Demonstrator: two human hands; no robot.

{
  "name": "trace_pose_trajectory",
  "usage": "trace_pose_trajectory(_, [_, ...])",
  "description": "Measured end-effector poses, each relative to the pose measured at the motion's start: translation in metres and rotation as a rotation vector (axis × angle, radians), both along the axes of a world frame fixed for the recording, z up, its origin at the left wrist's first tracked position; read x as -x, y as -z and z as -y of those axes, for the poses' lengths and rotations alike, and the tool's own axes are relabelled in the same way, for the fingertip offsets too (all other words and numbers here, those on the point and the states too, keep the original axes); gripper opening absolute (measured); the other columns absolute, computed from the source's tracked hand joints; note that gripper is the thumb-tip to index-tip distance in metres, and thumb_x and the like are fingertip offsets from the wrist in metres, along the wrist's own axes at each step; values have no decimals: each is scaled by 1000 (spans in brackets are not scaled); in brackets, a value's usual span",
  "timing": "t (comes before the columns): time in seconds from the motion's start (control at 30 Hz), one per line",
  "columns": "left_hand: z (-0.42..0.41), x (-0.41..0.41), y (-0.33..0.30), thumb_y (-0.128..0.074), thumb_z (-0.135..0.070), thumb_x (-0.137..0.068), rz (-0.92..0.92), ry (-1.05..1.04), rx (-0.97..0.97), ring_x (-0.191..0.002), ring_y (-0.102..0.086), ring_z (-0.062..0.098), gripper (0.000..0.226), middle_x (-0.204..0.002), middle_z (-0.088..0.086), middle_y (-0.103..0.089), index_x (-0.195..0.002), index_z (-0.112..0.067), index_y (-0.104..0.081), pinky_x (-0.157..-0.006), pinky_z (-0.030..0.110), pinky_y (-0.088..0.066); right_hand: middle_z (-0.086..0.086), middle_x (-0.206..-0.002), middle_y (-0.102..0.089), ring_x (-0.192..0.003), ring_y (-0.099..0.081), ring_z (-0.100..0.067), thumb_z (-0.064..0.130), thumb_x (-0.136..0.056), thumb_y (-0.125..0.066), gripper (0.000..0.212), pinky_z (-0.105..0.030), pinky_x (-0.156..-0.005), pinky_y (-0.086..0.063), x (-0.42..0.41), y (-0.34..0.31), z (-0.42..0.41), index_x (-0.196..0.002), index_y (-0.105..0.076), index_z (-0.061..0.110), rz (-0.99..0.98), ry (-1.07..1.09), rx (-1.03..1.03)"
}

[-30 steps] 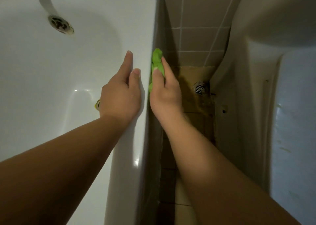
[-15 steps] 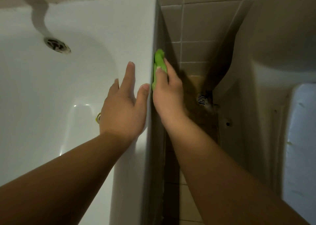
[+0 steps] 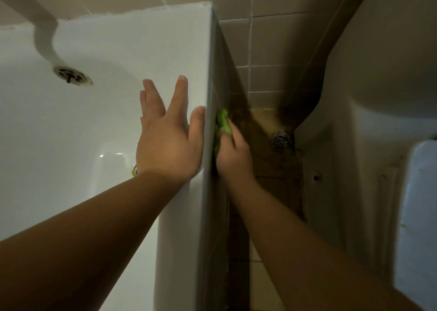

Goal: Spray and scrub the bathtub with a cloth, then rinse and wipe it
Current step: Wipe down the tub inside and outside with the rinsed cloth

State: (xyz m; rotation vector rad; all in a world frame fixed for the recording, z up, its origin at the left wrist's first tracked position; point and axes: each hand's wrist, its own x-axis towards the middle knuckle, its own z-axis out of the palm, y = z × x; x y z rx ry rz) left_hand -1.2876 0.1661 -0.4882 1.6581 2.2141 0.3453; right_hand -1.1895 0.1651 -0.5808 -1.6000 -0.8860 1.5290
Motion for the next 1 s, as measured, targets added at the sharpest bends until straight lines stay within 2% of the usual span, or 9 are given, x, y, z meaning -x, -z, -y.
trace_pose_trajectory(0.17, [-13,0,1,-34,-63,-104,-41,10,18,-159,13,23,68,-173,1,15,-164,-42,-7,-129,47,-11,6,-149,-53,-136,-50,-16,41,-108,-44,42,-45,-119,-38,6,-7,-60,-150,-50,40,-47,67,-5])
trace_pose_trajectory(0.4, [-28,3,2,-38,-64,-101,-79,50,-2,-159,14,24,75,-173,1,11,-164,-38,-8,-127,47,2,18,-147,-45,-135,-43,0,37,-109,-46,40,-34,-119,-36,-4,6,37,-147,-46,50,6,2,-151])
trace_pose_trajectory(0.47, [-31,2,1,-37,-66,-98,-83,52,8,-159,14,23,77,-173,1,11,-164,-39,-7,-127,47,2,12,-149,-48,-133,-46,-5,39,-109,-44,38,-36,-117,-38,-5,28,35,-143,-47,54,18,-22,-71])
trace_pose_trajectory(0.57, [-38,2,-1,-38,-66,-94,-91,53,8,-159,14,25,80,-173,2,9,-164,-39,-9,-128,50,1,-7,-140,-62,-126,-58,-26,45,-102,-46,44,-42,-109,-47,-1,55,-14,-142,-59,31,-6,-47,99])
trace_pose_trajectory(0.67, [-43,2,0,-43,-63,-95,-80,52,-2,-159,13,24,79,-174,1,8,-164,-40,-10,-129,52,-3,-9,-139,-62,-125,-59,-32,56,-89,-49,61,-51,-110,-46,7,55,-66,-141,-60,28,-43,79,146])
trace_pose_trajectory(0.73, [-48,3,-1,-47,-60,-95,-65,53,-5,-159,12,24,80,-174,0,6,-164,-40,-12,-129,52,-7,-4,-142,-60,-128,-57,-25,50,-96,-51,53,-44,-113,-44,11,47,-74,-145,-57,31,-81,119,74])
trace_pose_trajectory(0.87, [-54,3,-2,-47,-61,-90,-51,53,-4,-159,11,23,83,-174,0,4,-164,-40,-13,-129,52,-8,7,-148,-49,-135,-46,-6,40,-103,-36,49,-4,-105,-28,1,40,-20,-150,-49,40,-57,21,-68])
trace_pose_trajectory(0.93, [-57,4,-2,-46,-61,-89,-53,56,0,-159,10,24,84,-174,-1,3,-164,-41,-13,-129,54,-9,10,-149,-45,-133,-41,4,40,-96,-33,51,-2,-104,-26,-2,51,8,-146,-45,48,-83,32,-35])
trace_pose_trajectory(1.0, [-60,4,-3,-47,-61,-89,-49,60,-4,-159,10,24,84,-174,-1,2,-163,-41,-14,-128,56,-10,8,-150,-45,-132,-43,0,39,-94,-35,54,-13,-111,-32,1,79,15,-147,-47,46,-75,26,34])
